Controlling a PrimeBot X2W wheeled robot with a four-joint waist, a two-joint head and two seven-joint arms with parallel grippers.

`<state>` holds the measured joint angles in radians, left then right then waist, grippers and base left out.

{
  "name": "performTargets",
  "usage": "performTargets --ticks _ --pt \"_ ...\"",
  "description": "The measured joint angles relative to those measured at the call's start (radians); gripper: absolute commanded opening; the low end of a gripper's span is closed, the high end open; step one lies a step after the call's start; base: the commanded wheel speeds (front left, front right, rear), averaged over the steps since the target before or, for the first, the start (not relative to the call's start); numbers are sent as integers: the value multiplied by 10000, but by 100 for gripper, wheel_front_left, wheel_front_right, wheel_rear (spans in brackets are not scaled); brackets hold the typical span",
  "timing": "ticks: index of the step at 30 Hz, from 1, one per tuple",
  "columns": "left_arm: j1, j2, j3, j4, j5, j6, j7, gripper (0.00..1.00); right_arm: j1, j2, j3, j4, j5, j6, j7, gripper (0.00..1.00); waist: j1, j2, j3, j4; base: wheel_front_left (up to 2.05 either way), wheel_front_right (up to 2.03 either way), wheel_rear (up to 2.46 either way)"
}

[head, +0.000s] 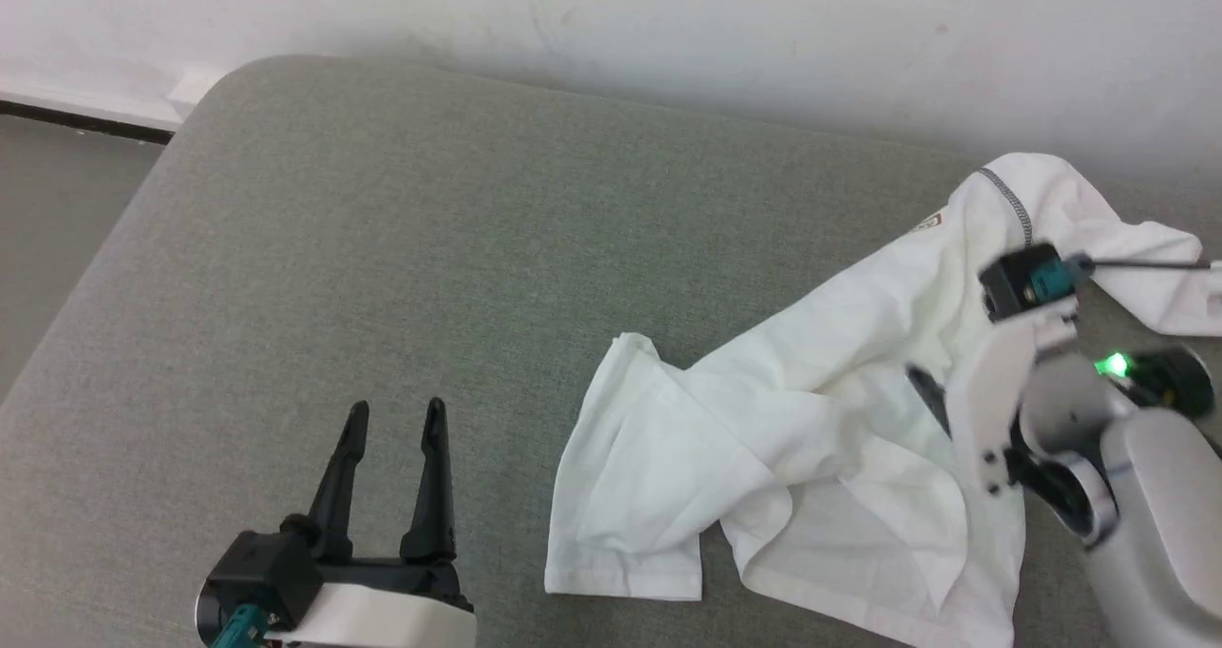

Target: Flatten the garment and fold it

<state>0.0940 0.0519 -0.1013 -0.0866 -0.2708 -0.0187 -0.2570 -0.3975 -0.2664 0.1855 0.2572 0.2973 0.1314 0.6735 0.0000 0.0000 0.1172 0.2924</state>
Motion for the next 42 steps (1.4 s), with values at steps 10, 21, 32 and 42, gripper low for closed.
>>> performTargets --ticks 10,21,32,42 --pt "-55 2 -35 17 -2 -81 0 100 1779 123 -736 -732 -426 0 1964 100 0 2 434 -81 0 0 0" --pt "-245 0 -6 144 159 -155 2 100 1693 708 -1049 -516 -832 0 546 0 1 2 433 -312 0 0 0" --pt "230 0 8 155 251 -155 0 100 3400 332 -3329 -3290 -495 0 451 0 0 2 -478 -1007 0 0 0" --pt "473 23 -13 123 253 -157 0 100 8041 932 -4913 -4514 -662 0 2255 0 -1 2 -717 -1352 0 0 0"
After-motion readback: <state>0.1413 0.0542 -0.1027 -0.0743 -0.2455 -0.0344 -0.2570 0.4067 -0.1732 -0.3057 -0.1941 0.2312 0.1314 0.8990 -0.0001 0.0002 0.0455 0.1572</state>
